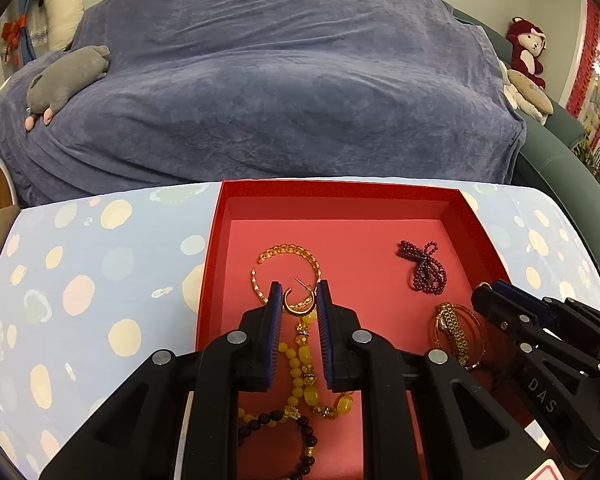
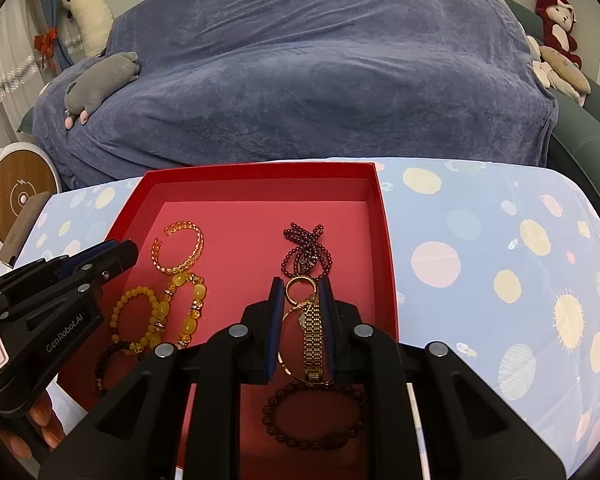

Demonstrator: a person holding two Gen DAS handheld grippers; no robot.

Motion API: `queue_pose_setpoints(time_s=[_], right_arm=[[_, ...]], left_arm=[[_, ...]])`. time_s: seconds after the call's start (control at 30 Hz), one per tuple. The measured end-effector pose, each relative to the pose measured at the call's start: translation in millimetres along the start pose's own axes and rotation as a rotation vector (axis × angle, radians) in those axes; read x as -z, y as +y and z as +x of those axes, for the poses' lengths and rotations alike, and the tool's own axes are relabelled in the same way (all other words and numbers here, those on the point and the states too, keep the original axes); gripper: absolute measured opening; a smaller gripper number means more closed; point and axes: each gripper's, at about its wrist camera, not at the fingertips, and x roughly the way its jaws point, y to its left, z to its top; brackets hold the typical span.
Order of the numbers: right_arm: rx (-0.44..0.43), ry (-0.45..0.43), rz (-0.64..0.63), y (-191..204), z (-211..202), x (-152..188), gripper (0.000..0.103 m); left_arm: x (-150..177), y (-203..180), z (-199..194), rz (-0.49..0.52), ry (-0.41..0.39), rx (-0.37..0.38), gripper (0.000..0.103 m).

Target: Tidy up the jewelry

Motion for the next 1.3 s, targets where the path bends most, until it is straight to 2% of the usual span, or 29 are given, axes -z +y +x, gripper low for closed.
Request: queue_pose_setpoints(time_s=[0.83, 0.87, 1.0, 1.13, 1.2, 1.3], right_arm=[[0.009, 0.002, 0.009, 0.1, 1.7, -1.7, 0.018], [0.008, 0.004, 0.010, 0.1, 2.3, -2.1, 0.018], [0.021, -0.002, 0.010, 0.8, 0.1, -1.9, 0.033], [0.023, -0.017, -0.003, 2.5, -5.9, -1.2, 0.037], [0.028, -0.023, -0.010, 3.6, -8.8, 0.1, 0.044], [0.027, -0.029, -0.019, 6.3, -13.4, 1.1, 0.045]], left_arm=[[4.7, -2.8, 4.1, 0.005, 0.019, -0.001, 0.015], [5.0, -2.1, 4.0, 0.003, 0.019, -0.005, 0.017], [6.0, -4.4, 3.6, 0.011, 0.020, -0.009, 0.021], [6.3, -4.4, 1.8, 0.010, 0.017, -0.018, 0.027], [6.6, -4.8, 0.5, 0.011, 0.014, -0.026, 0.031], [8.1, -6.4, -3.7, 0.016, 0.012, -0.030, 0.033]])
